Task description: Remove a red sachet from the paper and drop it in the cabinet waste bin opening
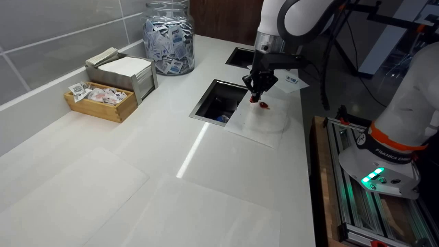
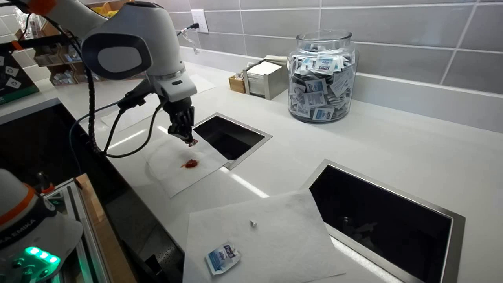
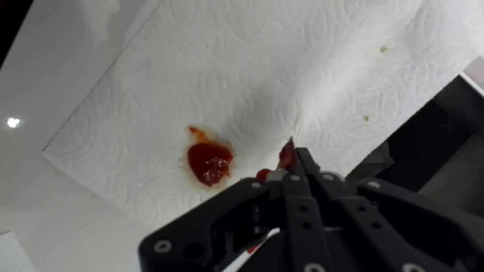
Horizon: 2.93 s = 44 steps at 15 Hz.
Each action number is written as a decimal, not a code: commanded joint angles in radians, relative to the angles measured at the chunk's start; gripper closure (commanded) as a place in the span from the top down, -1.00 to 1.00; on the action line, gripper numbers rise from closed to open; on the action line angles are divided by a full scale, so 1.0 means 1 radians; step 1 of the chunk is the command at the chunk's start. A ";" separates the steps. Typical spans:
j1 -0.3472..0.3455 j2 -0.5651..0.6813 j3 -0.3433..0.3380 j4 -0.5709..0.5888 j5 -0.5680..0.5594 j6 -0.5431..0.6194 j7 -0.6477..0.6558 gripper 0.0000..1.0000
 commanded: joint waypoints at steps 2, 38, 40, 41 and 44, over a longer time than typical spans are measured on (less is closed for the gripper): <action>-0.002 -0.065 0.013 0.007 -0.052 -0.040 -0.007 -0.99; 0.058 0.130 0.009 0.276 -0.222 -0.139 -0.324 -0.77; 0.059 0.129 0.009 0.276 -0.227 -0.139 -0.322 -0.75; 0.059 0.128 0.010 0.276 -0.230 -0.139 -0.320 -0.77; 0.060 0.125 0.010 0.276 -0.236 -0.140 -0.317 -0.56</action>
